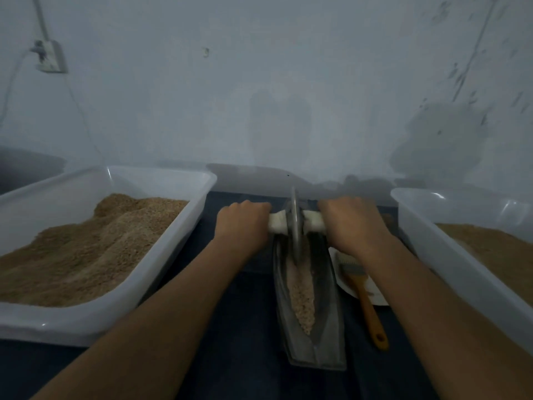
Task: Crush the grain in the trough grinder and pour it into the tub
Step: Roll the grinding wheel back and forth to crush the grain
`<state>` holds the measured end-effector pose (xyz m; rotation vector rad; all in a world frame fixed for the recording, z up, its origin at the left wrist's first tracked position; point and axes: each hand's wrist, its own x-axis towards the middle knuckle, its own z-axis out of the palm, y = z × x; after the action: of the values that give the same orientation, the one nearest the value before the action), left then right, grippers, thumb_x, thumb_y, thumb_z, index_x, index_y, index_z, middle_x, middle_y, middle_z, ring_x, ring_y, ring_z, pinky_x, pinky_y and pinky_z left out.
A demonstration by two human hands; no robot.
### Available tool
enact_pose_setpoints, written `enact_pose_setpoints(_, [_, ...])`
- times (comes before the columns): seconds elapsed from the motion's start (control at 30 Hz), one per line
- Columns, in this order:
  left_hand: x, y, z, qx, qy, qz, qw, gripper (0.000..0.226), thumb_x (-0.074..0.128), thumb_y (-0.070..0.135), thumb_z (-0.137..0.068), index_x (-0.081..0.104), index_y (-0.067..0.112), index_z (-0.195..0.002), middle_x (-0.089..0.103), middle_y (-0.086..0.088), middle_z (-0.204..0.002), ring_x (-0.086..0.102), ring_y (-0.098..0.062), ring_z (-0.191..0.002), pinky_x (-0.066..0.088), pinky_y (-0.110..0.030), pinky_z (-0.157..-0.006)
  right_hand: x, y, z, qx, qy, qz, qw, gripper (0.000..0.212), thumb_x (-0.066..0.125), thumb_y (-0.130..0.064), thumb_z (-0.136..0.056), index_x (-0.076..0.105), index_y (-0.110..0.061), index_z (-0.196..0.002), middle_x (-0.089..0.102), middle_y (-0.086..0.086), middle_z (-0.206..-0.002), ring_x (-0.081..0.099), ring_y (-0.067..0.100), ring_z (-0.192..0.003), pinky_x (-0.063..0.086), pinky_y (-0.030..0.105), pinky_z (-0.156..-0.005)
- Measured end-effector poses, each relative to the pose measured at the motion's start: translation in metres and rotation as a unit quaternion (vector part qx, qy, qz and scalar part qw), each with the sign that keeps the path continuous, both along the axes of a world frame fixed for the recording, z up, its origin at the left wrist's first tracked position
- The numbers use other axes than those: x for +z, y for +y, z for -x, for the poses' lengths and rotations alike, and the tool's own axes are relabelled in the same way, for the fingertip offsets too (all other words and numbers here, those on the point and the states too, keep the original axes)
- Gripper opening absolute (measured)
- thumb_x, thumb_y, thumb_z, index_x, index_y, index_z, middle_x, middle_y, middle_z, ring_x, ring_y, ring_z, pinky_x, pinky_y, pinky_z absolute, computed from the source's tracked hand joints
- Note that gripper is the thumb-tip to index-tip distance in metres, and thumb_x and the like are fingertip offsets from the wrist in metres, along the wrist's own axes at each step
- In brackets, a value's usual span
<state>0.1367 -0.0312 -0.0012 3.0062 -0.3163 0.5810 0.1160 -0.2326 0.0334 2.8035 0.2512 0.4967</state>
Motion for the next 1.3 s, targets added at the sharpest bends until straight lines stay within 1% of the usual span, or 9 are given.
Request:
enact_pose_setpoints(0.1, [0.001, 0.006, 0.015, -0.013, 0.007, -0.002, 1.000, 0.018, 0.066, 0.029, -0.090, 0.052, 0.026, -0.099, 0.065, -0.003, -0.100, 0.051, -0.024, -0.078, 0.037, -0.037, -0.067, -0.003, -0.002, 0.012, 0.026, -0.004, 0.021, 0.999, 0.028, 0.070, -0.023, -0.088, 0.054, -0.023, -0.110, 0.065, 0.006, -0.104, 0.062, 0.029, -0.091, 0.038, 0.034, -0.067])
enact_pose_setpoints(0.2, [-0.002, 0.016, 0.055, -0.048, -0.033, -0.055, 0.997, 0.034, 0.068, 0.036, -0.091, 0.034, 0.032, -0.094, 0.063, 0.003, -0.095, 0.048, -0.020, -0.074, 0.033, -0.036, -0.062, -0.018, -0.013, 0.047, 0.058, -0.009, -0.008, 0.998, 0.025, 0.064, -0.022, -0.091, 0.043, -0.027, -0.104, 0.050, -0.004, -0.083, 0.045, 0.020, -0.072, 0.035, 0.033, -0.064])
enact_pose_setpoints(0.3, [0.000, 0.025, 0.089, -0.095, -0.063, -0.094, 0.989, 0.052, 0.071, 0.042, -0.087, 0.019, 0.036, -0.090, 0.040, 0.010, -0.073, 0.041, -0.016, -0.065, 0.025, -0.032, -0.056, -0.022, -0.028, 0.078, 0.077, 0.034, -0.019, 0.996, 0.030, 0.065, -0.033, -0.088, 0.041, -0.036, -0.106, 0.047, -0.012, -0.078, 0.050, 0.015, -0.072, 0.049, 0.035, -0.070])
enact_pose_setpoints(0.37, [0.002, 0.025, 0.092, -0.095, -0.055, -0.101, 0.989, 0.053, 0.071, 0.043, -0.086, 0.019, 0.037, -0.090, 0.025, 0.010, -0.070, 0.037, -0.015, -0.065, 0.027, -0.032, -0.057, -0.021, -0.031, 0.084, 0.079, 0.041, -0.016, 0.996, 0.031, 0.066, -0.037, -0.085, 0.039, -0.039, -0.099, 0.041, -0.013, -0.073, 0.042, 0.009, -0.065, 0.045, 0.032, -0.065])
enact_pose_setpoints(0.5, [0.006, 0.012, 0.061, -0.036, 0.019, -0.061, 0.997, 0.029, 0.069, 0.033, -0.090, 0.041, 0.033, -0.097, 0.049, 0.005, -0.086, 0.060, -0.025, -0.089, 0.038, -0.038, -0.068, -0.023, -0.024, 0.054, 0.063, -0.005, -0.006, 0.998, 0.028, 0.065, -0.028, -0.084, 0.038, -0.033, -0.089, 0.033, -0.010, -0.070, 0.027, 0.009, -0.058, 0.020, 0.029, -0.050])
enact_pose_setpoints(0.7, [0.012, -0.013, 0.006, 0.009, -0.048, -0.078, 0.996, 0.013, 0.064, 0.024, -0.093, 0.051, 0.024, -0.096, 0.067, -0.003, -0.099, 0.066, -0.029, -0.095, 0.034, -0.037, -0.074, -0.012, -0.021, -0.012, 0.009, 0.047, -0.070, 0.996, 0.023, 0.071, -0.035, -0.081, 0.056, -0.033, -0.099, 0.065, -0.002, -0.096, 0.050, 0.021, -0.076, 0.039, 0.033, -0.065])
enact_pose_setpoints(0.87, [0.004, 0.000, 0.046, -0.058, -0.096, -0.111, 0.987, 0.041, 0.073, 0.027, -0.087, 0.033, 0.030, -0.093, 0.066, 0.004, -0.096, 0.067, -0.025, -0.089, 0.032, -0.037, -0.074, -0.038, -0.034, 0.037, 0.052, -0.009, -0.065, 0.996, 0.024, 0.063, -0.034, -0.087, 0.040, -0.036, -0.093, 0.049, -0.010, -0.071, 0.039, 0.010, -0.058, 0.026, 0.030, -0.051])
enact_pose_setpoints(1.0, [-0.003, 0.026, 0.083, -0.112, -0.095, -0.119, 0.982, 0.049, 0.071, 0.034, -0.086, 0.022, 0.034, -0.090, 0.064, 0.006, -0.090, 0.066, -0.022, -0.080, 0.031, -0.034, -0.063, -0.037, -0.040, 0.081, 0.125, -0.060, -0.003, 0.990, 0.037, 0.078, -0.035, -0.065, 0.047, -0.033, -0.086, 0.024, -0.014, -0.057, 0.038, 0.012, -0.044, 0.027, 0.027, -0.044])
enact_pose_setpoints(1.3, [0.005, -0.005, 0.018, -0.019, -0.117, -0.113, 0.986, 0.031, 0.065, 0.021, -0.090, 0.035, 0.028, -0.092, 0.066, 0.003, -0.097, 0.065, -0.026, -0.092, 0.032, -0.036, -0.073, -0.029, -0.025, 0.011, 0.026, -0.019, -0.080, 0.996, 0.026, 0.066, -0.024, -0.084, 0.042, -0.029, -0.092, 0.037, -0.008, -0.071, 0.043, 0.022, -0.068, 0.033, 0.034, -0.062])
